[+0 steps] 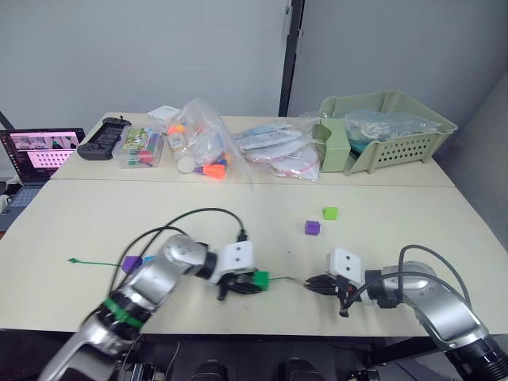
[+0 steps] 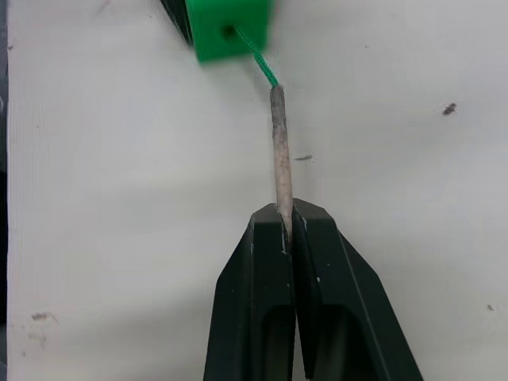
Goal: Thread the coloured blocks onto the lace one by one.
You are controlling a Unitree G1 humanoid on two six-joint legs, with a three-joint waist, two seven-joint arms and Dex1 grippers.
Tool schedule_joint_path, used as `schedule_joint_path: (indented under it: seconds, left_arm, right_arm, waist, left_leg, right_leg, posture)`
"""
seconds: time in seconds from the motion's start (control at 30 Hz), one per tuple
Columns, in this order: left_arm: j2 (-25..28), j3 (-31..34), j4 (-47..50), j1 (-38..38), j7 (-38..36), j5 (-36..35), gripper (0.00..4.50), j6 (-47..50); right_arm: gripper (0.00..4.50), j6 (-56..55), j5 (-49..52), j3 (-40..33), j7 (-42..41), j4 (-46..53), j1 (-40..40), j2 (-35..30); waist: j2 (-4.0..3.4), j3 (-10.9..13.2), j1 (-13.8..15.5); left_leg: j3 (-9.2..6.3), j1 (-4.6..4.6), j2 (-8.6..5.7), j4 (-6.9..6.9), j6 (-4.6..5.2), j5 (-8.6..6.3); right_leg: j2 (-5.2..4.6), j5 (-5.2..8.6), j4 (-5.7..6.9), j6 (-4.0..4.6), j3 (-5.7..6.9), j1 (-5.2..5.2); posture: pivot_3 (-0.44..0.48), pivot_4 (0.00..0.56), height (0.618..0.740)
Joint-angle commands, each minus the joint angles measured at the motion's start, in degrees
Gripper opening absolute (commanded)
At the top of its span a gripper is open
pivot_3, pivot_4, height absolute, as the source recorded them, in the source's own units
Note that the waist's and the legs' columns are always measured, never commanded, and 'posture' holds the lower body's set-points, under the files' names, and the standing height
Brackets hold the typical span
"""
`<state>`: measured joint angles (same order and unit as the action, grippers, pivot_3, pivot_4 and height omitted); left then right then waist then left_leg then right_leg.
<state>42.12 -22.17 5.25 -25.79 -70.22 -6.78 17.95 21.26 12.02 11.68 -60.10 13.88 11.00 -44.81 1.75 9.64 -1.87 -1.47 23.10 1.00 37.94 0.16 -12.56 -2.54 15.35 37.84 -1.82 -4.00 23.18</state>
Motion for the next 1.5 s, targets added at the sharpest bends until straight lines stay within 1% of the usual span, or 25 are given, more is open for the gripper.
schedule_joint_path:
  seconds: [0.03, 0.17, 0.33, 0.4, 0.57, 0.63, 0.7, 0.8, 0.83, 0.93, 0.97, 1.07, 1.13, 1.23, 1.27, 1.33, 1.37, 1.5]
  left_arm:
    - [7.86, 5.28, -3.3, 2.88, -3.08, 0.82, 1.19, -4.08]
    - [14.83, 9.03, -11.84, 5.03, -5.25, 1.75, 1.19, -11.5]
    - [20.58, 11.24, -22.63, 6.16, -7.53, 3.61, 1.19, -19.25]
    - [21.74, 11.32, -24.24, 6.69, -8.62, 3.6, 1.19, -20.86]
    - [22.55, 11.02, -25.74, 6.62, -7.82, 5.8, 1.19, -24.48]
    - [19.88, 12.95, -23.96, 5.11, -7.1, 2.32, 2.21, -22.64]
    - [18.28, 14.04, -21.1, 4.23, -8.24, -0.76, 2.84, -19.6]
    - [17.48, 15.07, -17.33, 3.99, -9.15, -2.24, 3.82, -16.75]
    - [16.91, 15.5, -13.96, 3.29, -10.05, -4.79, 4.14, -12.83]
    - [13.94, 14.96, -3.22, 0.86, -10.67, -11.4, 4.14, -1.61]
    - [12.54, 14.35, -0.53, 0.61, -9.81, -12.3, 4.14, 0.65]
    - [7.25, 11.76, 5.36, 0.22, -6.01, -12.94, 4.14, 5.46]
    - [2.58, 8.54, 7.64, 0.43, -2.82, -11.09, 4.14, 5.99]
    - [-1.73, 5.56, 8.07, 0.4, 0.32, -8.23, 4.14, 5.09]
    - [-4.17, 4.23, 7.12, -0.02, 1.77, -7.41, 4.14, 4.66]
    - [-10.34, -0.19, 2.18, -2.03, 5.16, -3.03, 4.14, 0.42]
    - [-12.37, -1.23, 0.3, -2.89, 6.12, -1.81, 4.14, -0.83]
    - [-14.45, -2.22, -1.96, -4.18, 5.98, -0.2, 4.14, -2.16]
  right_arm:
    - [0.0, -0.84, 0.22, -1.35, -0.7, 0.82, 0.46, -0.92]
    - [0.0, -0.9, 0.56, -1.38, -1.16, 1.05, 0.81, -0.87]
    - [0.0, -0.76, 0.88, -1.66, -1.56, 1.78, 0.63, -1.03]
    - [0.0, -0.8, 0.96, -1.75, -1.64, 1.89, 0.53, -1.09]
    - [0.0, -0.5, 1.07, -1.7, -1.65, 2.32, 0.64, -1.04]
    - [0.0, -0.02, 1.22, -1.43, -1.51, 2.73, 1.01, -0.7]
    - [0.0, 0.4, 1.39, -1.23, -1.52, 3.19, 1.19, -0.59]
    - [0.0, 1.03, 1.59, -1.15, -1.57, 4.01, 1.16, -0.66]
    - [0.0, 1.62, 1.61, -0.95, -1.47, 4.54, 1.37, -0.58]
    - [0.0, 3.66, 1.39, 0.15, -1.01, 5.99, 2.54, -0.01]
    - [0.0, 4.22, 1.23, 0.53, -0.84, 6.29, 2.94, 0.21]
    - [0.0, 5.45, 0.83, 1.45, -0.69, 6.99, 3.81, 0.57]
    - [0.0, 6.19, 0.69, 1.9, -0.55, 7.49, 4.15, 0.7]
    - [0.0, 6.77, 0.49, 2.3, -0.44, 7.71, 4.51, 0.84]
    - [0.0, 6.87, 0.32, 2.62, -0.38, 7.65, 4.68, 0.95]
    - [0.0, 7.04, -0.1, 3.52, -0.33, 7.53, 4.93, 1.14]
    - [0.0, 7.04, -0.32, 3.89, -0.32, 7.41, 5.06, 1.19]
    - [0.0, 7.18, -0.35, 4.33, -0.21, 7.3, 5.28, 1.13]
  waist:
    - [0.0, 0.0, -0.32]
    - [-0.01, 0.0, -0.54]
    - [-0.02, -0.01, -0.9]
    - [-0.04, -0.02, -1.03]
    - [-0.1, -0.04, -0.8]
    - [-0.13, -0.03, -0.8]
    - [-0.15, -0.02, -0.58]
    - [-0.11, 0.01, -0.13]
    - [-0.1, 0.01, -0.06]
    - [-0.05, 0.04, 0.59]
    - [-0.05, 0.04, 0.79]
    - [-0.06, 0.04, 0.89]
    - [-0.05, 0.04, 0.92]
    - [-0.02, 0.05, 0.87]
    - [-0.02, 0.05, 0.82]
    - [-0.04, 0.04, 1.02]
    - [-0.04, 0.04, 1.27]
    - [-0.03, 0.05, 1.05]
  left_leg:
    - [-0.01, -0.03, 0.01, -0.03, 0.0, 0.0]
    - [0.05, -0.18, 0.01, -0.09, 0.0, 0.0]
    - [0.11, -0.26, 0.08, -0.14, 0.0, 0.0]
    - [0.14, -0.29, 0.12, -0.17, 0.0, 0.0]
    - [0.18, -0.3, 0.1, -0.18, 0.0, 0.0]
    - [0.19, -0.31, 0.1, -0.18, 0.0, 0.0]
    - [0.19, -0.26, 0.09, -0.17, 0.0, 0.0]
    - [0.16, -0.11, 0.03, -0.11, 0.0, 0.0]
    - [0.14, -0.04, 0.02, -0.08, 0.0, 0.0]
    - [0.07, 0.11, -0.01, -0.04, 0.0, 0.0]
    - [0.07, 0.12, -0.02, -0.03, 0.0, 0.0]
    - [0.09, 0.09, -0.04, -0.02, 0.0, 0.0]
    - [0.08, 0.08, -0.05, -0.02, 0.0, 0.0]
    - [0.06, 0.08, -0.06, -0.01, 0.0, 0.0]
    - [0.06, 0.09, -0.05, -0.01, 0.0, 0.0]
    - [0.05, 0.05, -0.07, -0.01, 0.0, 0.0]
    - [0.05, 0.05, -0.08, 0.0, 0.0, 0.0]
    - [0.02, 0.11, -0.11, 0.14, 0.0, 0.0]
  right_leg:
    - [0.0, 0.01, -0.01, 0.02, 0.01, -0.02]
    - [0.0, 0.04, 0.02, 0.06, 0.01, -0.08]
    - [0.04, 0.08, 0.12, 0.12, 0.01, -0.03]
    - [0.07, 0.1, 0.15, 0.16, 0.01, -0.02]
    - [0.04, 0.12, 0.16, 0.18, 0.01, -0.03]
    - [0.04, 0.12, 0.16, 0.18, 0.0, -0.03]
    - [0.04, 0.12, 0.2, 0.18, 0.01, 0.0]
    - [-0.02, 0.13, 0.17, 0.16, 0.03, 0.05]
    - [-0.02, 0.12, 0.14, 0.16, 0.05, 0.07]
    - [-0.05, 0.12, 0.14, 0.14, 0.07, 0.15]
    - [-0.05, 0.11, 0.13, 0.14, 0.07, 0.15]
    - [-0.06, 0.1, 0.12, 0.11, 0.03, 0.12]
    - [-0.04, 0.1, 0.13, 0.11, 0.03, 0.12]
    - [-0.04, 0.1, 0.14, 0.12, 0.03, 0.11]
    - [-0.02, 0.1, 0.14, 0.12, 0.03, 0.11]
    - [-0.03, 0.1, 0.15, 0.13, 0.03, 0.09]
    - [-0.03, 0.1, 0.15, 0.13, 0.04, 0.08]
    - [-0.04, 0.07, 0.13, 0.09, 0.04, 0.04]
  posture:
    - [0.0, 0.15, 0.74]
    - [0.0, 0.15, 0.74]
    - [0.0, 0.15, 0.74]
    - [0.0, 0.15, 0.74]
    - [0.0, 0.15, 0.74]
    - [0.0, 0.15, 0.74]
    - [0.0, 0.15, 0.74]
    - [0.0, 0.15, 0.74]
    - [0.0, 0.15, 0.74]
    - [0.0, 0.15, 0.74]
    - [0.0, 0.15, 0.74]
    - [0.0, 0.15, 0.74]
    - [0.0, 0.15, 0.74]
    - [0.0, 0.15, 0.74]
    - [0.0, 0.15, 0.74]
    - [0.0, 0.15, 0.74]
    - [0.0, 0.15, 0.74]
    - [0.0, 0.15, 0.74]
